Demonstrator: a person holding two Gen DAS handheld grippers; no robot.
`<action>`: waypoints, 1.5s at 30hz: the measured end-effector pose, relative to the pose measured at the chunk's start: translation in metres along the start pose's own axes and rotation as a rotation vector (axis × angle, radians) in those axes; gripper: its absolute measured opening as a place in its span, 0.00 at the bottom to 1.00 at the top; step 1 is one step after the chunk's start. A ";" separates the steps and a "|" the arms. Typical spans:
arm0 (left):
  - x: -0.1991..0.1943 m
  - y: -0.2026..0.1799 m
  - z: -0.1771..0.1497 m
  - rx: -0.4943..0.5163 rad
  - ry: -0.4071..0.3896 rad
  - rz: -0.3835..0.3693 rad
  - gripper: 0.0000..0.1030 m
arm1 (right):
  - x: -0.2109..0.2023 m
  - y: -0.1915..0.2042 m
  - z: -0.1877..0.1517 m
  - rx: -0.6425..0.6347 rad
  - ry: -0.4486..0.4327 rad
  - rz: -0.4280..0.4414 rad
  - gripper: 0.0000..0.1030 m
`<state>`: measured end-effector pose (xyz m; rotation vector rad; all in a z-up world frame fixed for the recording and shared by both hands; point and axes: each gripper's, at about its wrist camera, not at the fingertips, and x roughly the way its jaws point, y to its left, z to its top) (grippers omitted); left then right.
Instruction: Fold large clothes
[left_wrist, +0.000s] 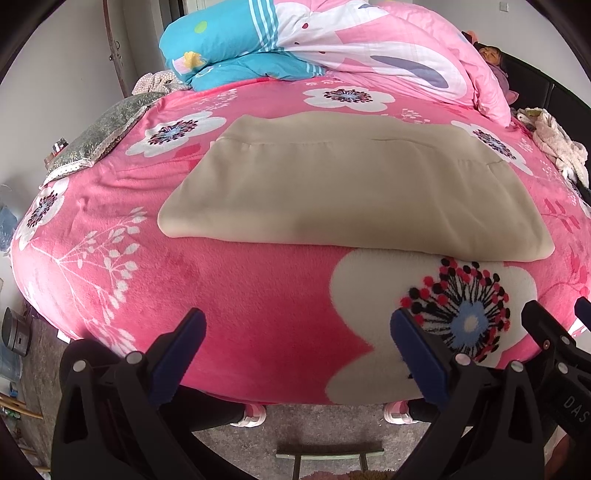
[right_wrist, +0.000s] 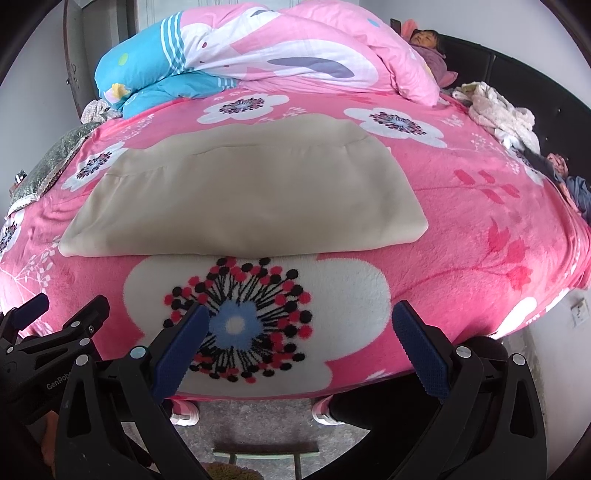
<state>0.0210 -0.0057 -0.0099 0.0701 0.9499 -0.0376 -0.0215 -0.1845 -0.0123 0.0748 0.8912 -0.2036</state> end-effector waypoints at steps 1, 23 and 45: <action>0.000 0.000 0.000 0.000 0.000 -0.001 0.95 | 0.000 0.000 0.000 0.000 0.000 0.000 0.93; 0.001 0.006 0.001 0.003 -0.008 0.000 0.95 | 0.001 -0.001 0.003 -0.001 -0.004 -0.001 0.93; -0.002 0.003 0.002 0.003 -0.006 0.001 0.95 | 0.000 0.001 0.003 -0.005 0.003 0.002 0.93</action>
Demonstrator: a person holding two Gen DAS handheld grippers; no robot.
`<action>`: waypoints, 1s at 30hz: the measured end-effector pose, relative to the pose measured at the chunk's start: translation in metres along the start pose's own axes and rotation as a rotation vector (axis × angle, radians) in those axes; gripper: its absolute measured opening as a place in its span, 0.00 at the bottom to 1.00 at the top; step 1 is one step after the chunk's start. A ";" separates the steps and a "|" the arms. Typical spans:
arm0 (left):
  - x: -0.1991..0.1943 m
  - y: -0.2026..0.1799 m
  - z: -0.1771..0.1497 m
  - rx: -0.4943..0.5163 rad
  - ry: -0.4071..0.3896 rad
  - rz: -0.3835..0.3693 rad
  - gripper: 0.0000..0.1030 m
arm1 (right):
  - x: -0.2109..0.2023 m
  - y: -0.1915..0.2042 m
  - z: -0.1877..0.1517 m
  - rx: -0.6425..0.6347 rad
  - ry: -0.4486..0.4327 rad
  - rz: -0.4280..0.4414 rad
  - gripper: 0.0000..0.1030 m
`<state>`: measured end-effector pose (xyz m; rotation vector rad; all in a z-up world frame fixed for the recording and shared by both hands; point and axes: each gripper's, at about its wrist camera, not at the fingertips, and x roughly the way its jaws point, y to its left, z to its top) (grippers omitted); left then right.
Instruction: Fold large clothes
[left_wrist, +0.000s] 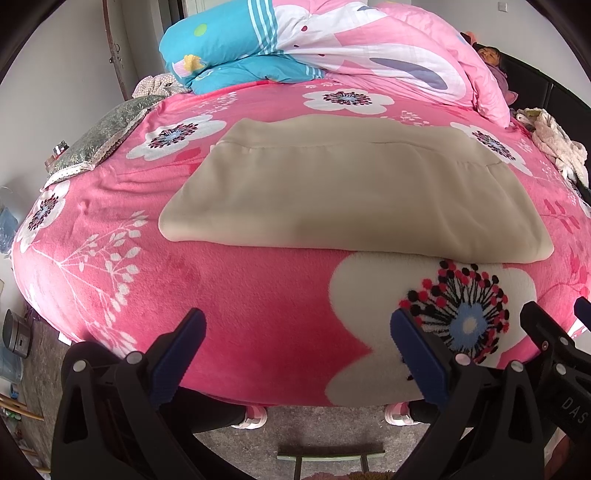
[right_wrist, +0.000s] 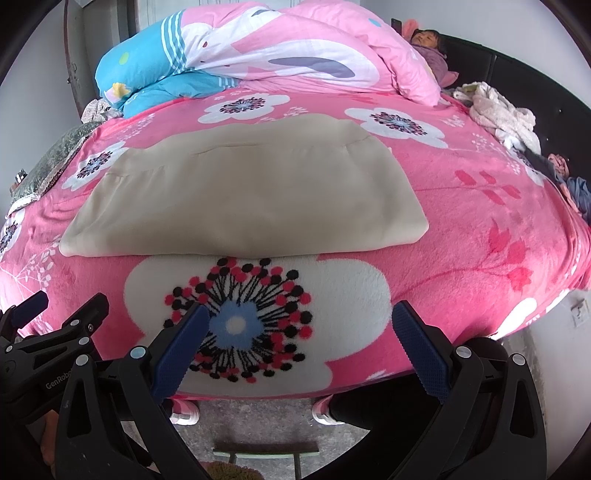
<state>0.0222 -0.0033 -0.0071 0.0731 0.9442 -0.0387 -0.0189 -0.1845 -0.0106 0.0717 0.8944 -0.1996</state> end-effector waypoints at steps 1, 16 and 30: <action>0.000 0.000 0.000 0.001 0.000 0.000 0.95 | 0.000 0.000 0.000 0.000 0.001 0.001 0.93; -0.001 -0.001 0.000 0.002 -0.001 0.002 0.95 | 0.002 -0.001 -0.001 0.006 0.005 0.000 0.93; 0.000 -0.002 0.001 0.002 0.000 0.002 0.95 | 0.001 -0.003 -0.002 0.010 0.004 0.000 0.93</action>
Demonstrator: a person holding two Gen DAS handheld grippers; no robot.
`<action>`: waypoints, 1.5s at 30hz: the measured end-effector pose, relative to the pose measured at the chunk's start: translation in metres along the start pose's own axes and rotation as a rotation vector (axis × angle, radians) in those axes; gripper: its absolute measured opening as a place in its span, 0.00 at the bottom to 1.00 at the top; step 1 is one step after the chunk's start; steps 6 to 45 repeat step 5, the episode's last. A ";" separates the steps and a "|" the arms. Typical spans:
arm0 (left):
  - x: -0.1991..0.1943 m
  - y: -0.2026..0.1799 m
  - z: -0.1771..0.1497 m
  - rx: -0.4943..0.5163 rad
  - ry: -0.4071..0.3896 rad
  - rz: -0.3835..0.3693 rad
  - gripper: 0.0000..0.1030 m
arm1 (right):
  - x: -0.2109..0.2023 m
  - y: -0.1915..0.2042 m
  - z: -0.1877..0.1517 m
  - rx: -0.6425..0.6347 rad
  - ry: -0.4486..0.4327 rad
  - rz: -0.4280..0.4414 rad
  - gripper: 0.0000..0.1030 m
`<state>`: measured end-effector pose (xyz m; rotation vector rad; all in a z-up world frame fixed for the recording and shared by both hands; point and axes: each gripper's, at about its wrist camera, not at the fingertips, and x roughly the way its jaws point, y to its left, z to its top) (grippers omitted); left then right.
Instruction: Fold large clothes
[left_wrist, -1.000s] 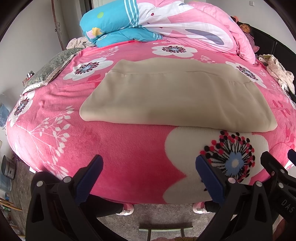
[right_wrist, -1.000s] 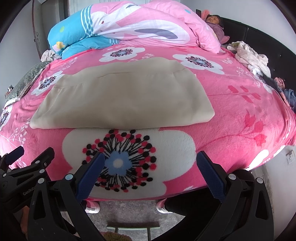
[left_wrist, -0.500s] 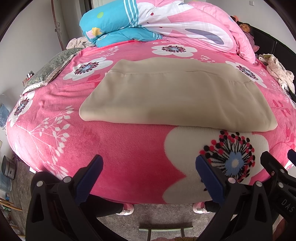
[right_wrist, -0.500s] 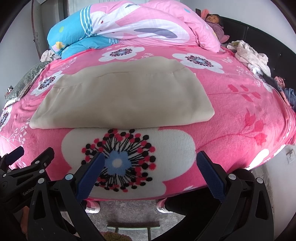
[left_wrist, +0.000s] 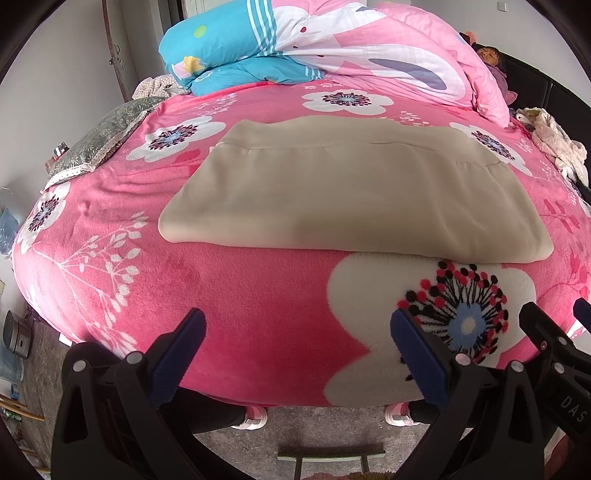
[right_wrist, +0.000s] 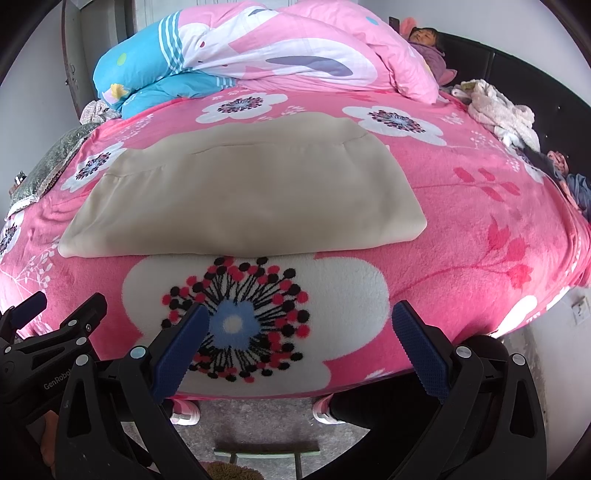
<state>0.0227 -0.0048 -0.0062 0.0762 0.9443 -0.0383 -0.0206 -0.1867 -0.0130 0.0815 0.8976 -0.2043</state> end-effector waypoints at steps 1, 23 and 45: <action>0.000 0.000 0.000 0.001 0.002 -0.001 0.95 | 0.000 0.000 0.000 0.001 0.001 0.000 0.93; -0.001 -0.002 0.001 0.003 0.006 0.001 0.95 | -0.001 -0.001 -0.001 0.003 0.000 -0.002 0.93; -0.001 -0.002 0.001 0.003 0.006 0.001 0.95 | -0.001 -0.001 -0.001 0.003 0.000 -0.002 0.93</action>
